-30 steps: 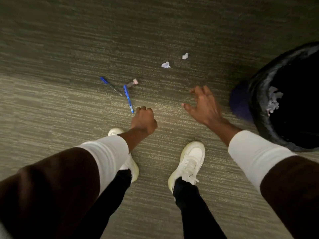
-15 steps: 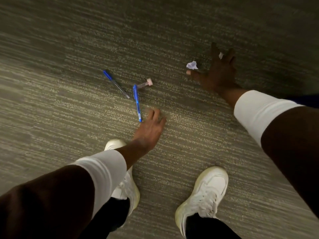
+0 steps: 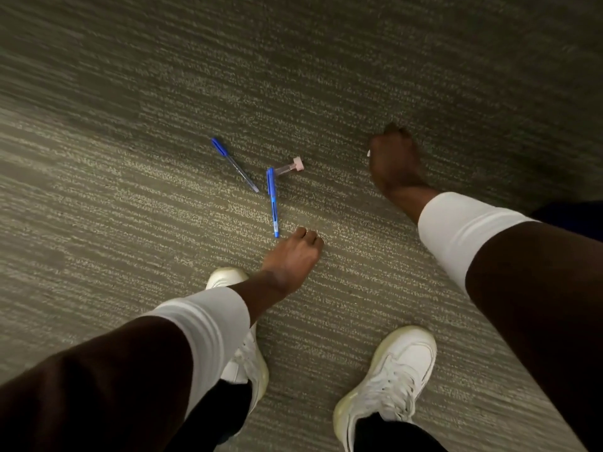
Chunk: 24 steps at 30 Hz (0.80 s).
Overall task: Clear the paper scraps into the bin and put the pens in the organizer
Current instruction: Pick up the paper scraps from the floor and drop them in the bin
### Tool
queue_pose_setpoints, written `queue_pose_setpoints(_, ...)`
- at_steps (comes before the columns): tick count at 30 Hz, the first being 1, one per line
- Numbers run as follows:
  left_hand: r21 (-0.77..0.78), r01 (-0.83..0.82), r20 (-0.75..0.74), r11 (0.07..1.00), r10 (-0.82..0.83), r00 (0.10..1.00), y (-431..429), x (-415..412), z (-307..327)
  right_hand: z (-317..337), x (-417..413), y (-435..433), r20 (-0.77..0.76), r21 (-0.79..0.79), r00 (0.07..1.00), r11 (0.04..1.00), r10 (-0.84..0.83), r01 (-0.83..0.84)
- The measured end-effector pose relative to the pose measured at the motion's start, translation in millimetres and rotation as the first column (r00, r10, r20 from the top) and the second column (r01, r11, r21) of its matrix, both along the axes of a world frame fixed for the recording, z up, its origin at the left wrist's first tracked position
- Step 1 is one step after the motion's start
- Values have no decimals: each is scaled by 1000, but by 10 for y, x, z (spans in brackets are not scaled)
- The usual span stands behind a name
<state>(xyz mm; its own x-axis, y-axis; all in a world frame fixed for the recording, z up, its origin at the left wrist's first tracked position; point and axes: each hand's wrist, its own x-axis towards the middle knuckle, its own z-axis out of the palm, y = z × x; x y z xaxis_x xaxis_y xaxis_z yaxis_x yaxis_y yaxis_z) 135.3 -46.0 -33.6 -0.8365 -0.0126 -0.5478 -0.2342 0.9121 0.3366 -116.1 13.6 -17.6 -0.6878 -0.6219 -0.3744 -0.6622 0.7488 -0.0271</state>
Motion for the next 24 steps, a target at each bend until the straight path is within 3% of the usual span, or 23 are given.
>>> queue_pose_setpoints(6, 71, -127, -44, 989, 131, 990, 114, -53, 340, 354, 231, 445, 87, -5, 990, 994, -110, 111)
queue_pose_setpoints(13, 142, -162, -61, 977, 172, 983, 346, -273, 997, 1137, 654, 986, 181, -182, 934, 923, -307, 339)
queue_pose_setpoints(18, 163, -177, -149, 971, 202, 968, 511, -605, 1558, 1788, 890, 1369, 249, -275, 852, 809, -461, 519)
queue_pose_setpoints(24, 260, -232, -249, 937, 298, 922, 1001, -1117, 2273, 2483, 906, 1910, 223, -387, 741, 640, -634, 664)
